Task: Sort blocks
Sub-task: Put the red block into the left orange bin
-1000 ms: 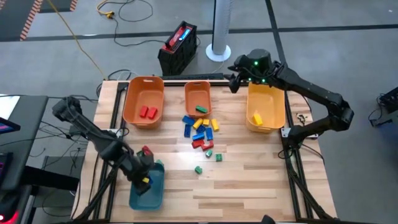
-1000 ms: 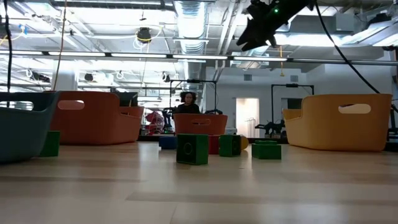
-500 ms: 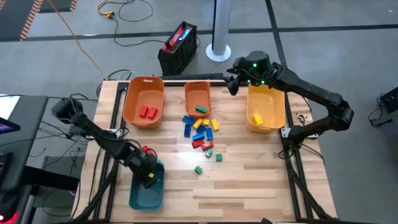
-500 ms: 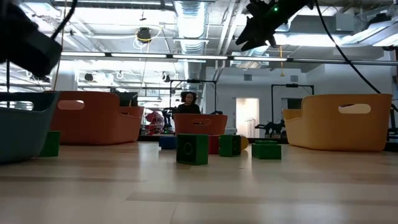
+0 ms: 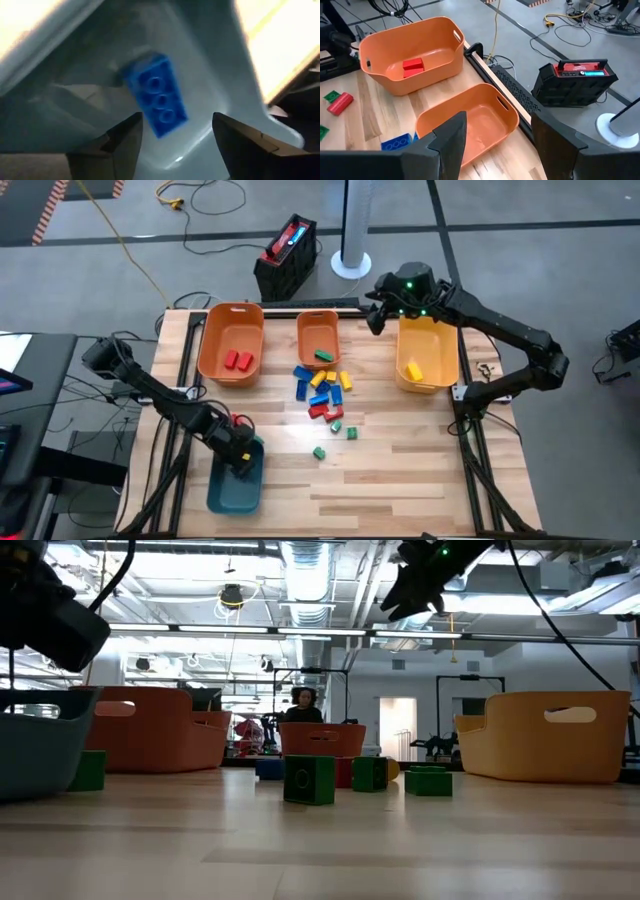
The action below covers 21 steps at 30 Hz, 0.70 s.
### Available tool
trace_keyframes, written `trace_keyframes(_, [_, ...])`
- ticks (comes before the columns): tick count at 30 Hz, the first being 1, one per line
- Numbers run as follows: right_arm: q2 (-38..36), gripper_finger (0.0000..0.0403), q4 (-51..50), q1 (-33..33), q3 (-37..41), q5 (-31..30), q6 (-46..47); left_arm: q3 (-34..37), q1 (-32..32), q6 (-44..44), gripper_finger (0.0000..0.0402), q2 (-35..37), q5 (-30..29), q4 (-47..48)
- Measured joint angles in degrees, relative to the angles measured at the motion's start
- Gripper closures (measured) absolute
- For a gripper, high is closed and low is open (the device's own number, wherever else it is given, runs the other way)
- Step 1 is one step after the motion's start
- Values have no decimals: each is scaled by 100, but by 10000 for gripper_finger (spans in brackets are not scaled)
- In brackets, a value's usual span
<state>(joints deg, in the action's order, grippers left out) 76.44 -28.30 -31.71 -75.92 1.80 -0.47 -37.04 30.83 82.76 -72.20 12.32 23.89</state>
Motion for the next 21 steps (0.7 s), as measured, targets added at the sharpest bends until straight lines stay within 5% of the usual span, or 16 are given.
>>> trace_keyframes(8, [0,170,18,19,0,-2,0,-177,-26,354,172,558,416,-710])
trace_keyframes(16, [0,170,95,19,0,-2,0,-1041,-332,37,178,1488,18,1473])
trace_keyframes(21, [0,170,129,19,0,-2,13,-1787,-701,-1092,188,1513,-647,3286])
